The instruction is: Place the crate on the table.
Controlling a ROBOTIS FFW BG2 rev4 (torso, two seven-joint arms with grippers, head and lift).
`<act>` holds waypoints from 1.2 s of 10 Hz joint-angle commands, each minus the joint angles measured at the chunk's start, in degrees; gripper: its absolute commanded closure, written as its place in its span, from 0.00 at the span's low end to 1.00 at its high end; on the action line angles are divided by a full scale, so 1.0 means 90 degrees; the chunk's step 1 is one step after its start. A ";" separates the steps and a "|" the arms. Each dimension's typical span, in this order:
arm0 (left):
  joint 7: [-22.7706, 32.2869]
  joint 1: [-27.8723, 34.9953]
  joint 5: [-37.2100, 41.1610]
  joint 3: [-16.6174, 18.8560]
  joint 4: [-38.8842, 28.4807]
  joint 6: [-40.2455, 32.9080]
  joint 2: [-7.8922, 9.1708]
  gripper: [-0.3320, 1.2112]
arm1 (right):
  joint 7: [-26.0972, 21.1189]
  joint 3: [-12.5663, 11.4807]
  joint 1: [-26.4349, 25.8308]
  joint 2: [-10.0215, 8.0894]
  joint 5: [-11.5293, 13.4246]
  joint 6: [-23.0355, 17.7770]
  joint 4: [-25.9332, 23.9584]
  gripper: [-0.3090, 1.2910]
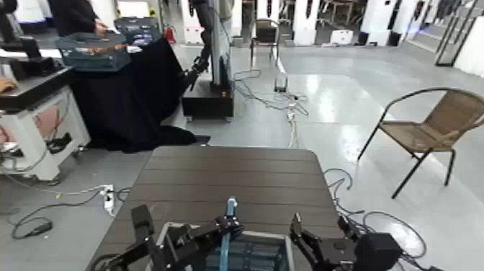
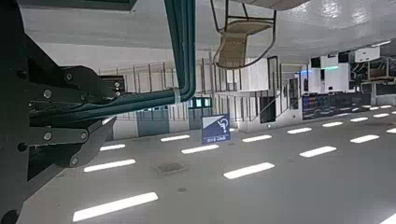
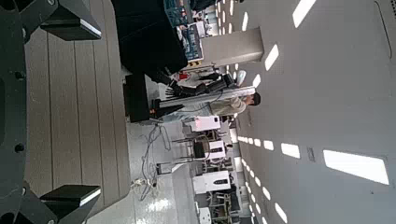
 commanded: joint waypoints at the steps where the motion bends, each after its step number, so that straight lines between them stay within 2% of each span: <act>1: 0.0002 -0.0138 0.0000 -0.0028 0.0144 -0.0074 -0.0020 0.99 | 0.0000 -0.0009 0.0011 0.0019 0.0000 -0.0023 0.0010 0.28; 5: -0.0340 -0.0695 0.0000 -0.0233 0.0838 -0.0113 -0.0040 0.99 | -0.0009 -0.0009 0.0011 0.0029 -0.0010 -0.0062 0.0039 0.28; 6: -0.0575 -0.0900 -0.0098 -0.0272 0.1101 -0.0015 -0.0069 0.99 | 0.0000 -0.0009 0.0001 0.0029 -0.0010 -0.0062 0.0049 0.28; 8: -0.1082 -0.1330 -0.0391 -0.0536 0.1609 0.0004 0.0039 0.99 | 0.0000 0.0010 -0.0019 0.0019 -0.0020 -0.0081 0.0078 0.28; 12: -0.1883 -0.2238 -0.1055 -0.1005 0.2615 -0.0230 0.0068 0.99 | 0.0000 0.0059 -0.0077 -0.0010 -0.0059 -0.0111 0.0117 0.28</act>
